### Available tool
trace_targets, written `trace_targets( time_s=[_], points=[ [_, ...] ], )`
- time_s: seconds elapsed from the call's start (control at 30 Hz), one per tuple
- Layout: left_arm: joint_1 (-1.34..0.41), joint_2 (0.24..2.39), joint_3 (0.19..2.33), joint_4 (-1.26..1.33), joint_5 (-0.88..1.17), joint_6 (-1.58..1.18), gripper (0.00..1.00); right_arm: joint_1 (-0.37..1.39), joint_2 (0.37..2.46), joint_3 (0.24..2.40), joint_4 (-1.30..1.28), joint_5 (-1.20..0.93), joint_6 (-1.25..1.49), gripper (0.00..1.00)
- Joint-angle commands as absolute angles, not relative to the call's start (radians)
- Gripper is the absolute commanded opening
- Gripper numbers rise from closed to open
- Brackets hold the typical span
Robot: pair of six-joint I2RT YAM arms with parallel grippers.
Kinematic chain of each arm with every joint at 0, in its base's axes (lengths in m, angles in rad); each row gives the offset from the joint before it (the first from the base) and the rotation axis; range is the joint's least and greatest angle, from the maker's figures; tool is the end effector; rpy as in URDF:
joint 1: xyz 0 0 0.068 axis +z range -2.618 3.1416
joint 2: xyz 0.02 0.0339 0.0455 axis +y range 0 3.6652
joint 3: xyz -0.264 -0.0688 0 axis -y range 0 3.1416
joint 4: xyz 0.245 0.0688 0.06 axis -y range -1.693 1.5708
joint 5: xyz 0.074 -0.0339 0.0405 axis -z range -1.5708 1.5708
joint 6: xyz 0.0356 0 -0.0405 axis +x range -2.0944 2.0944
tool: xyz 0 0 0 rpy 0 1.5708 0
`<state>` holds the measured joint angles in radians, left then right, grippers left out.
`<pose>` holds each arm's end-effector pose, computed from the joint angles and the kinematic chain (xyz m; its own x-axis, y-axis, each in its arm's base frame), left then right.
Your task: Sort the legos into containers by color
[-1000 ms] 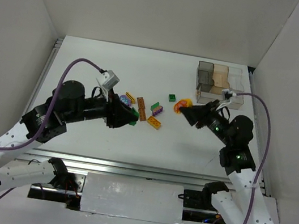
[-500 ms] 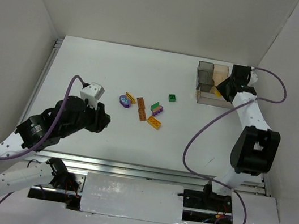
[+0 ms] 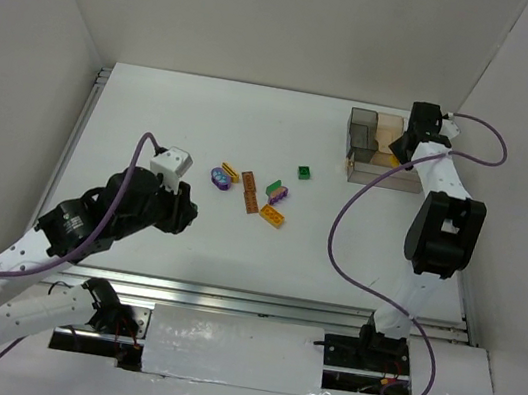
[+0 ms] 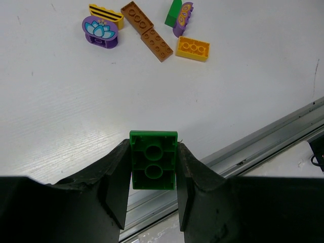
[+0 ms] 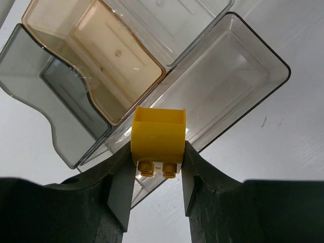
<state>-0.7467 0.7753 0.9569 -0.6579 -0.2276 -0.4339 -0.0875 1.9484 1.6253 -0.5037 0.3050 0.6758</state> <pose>0.1215 -0.1015 0.3517 -0.5216 -0.0753 -0.8498 0.3254 0.9033 -0.2798 0.4392 -0.0493 0.2586 -0.3930 0.6334 -0.6666 0.6816 0.6873 0.2512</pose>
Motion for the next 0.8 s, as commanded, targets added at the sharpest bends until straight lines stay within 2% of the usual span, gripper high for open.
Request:
trace_targets(
  time_s=[0.0,0.1,0.13,0.2,0.23,0.3,0.4,0.5,0.6,0.67,0.77],
  points=[
    [-0.730,0.772,0.965,-0.620,-0.198,-0.402,0.00,-0.100,1.945,1.628,-0.503,0.335,0.684,0.08],
    [-0.726,0.782,0.966,-0.620,-0.186,-0.399,0.00,-0.109,1.959,1.629,-0.486,0.301,0.678,0.19],
    [-0.724,0.785,0.965,-0.620,-0.181,-0.397,0.00,-0.110,1.973,1.634,-0.491,0.293,0.673,0.29],
    [-0.723,0.788,0.965,-0.617,-0.170,-0.396,0.00,-0.112,1.977,1.637,-0.486,0.287,0.666,0.41],
    [-0.723,0.788,0.965,-0.615,-0.169,-0.396,0.00,-0.113,1.976,1.635,-0.480,0.282,0.666,0.57],
    [-0.719,0.785,0.963,-0.614,-0.163,-0.396,0.00,-0.115,1.977,1.637,-0.472,0.269,0.658,0.67],
    [-0.713,0.784,0.963,-0.612,-0.153,-0.396,0.00,-0.115,1.985,1.654,-0.485,0.261,0.655,0.74],
    [-0.706,0.784,0.963,-0.612,-0.147,-0.396,0.00,-0.117,1.979,1.658,-0.494,0.256,0.655,0.75],
    [-0.687,0.782,0.965,-0.598,-0.121,-0.397,0.00,-0.100,1.916,1.628,-0.489,0.223,0.629,0.75],
    [-0.660,0.782,0.965,-0.577,-0.031,-0.400,0.00,-0.039,1.798,1.548,-0.454,0.193,0.568,0.75],
    [-0.583,0.790,0.963,-0.508,0.177,-0.416,0.00,0.073,1.596,1.381,-0.319,-0.086,0.442,0.76]
  ],
)
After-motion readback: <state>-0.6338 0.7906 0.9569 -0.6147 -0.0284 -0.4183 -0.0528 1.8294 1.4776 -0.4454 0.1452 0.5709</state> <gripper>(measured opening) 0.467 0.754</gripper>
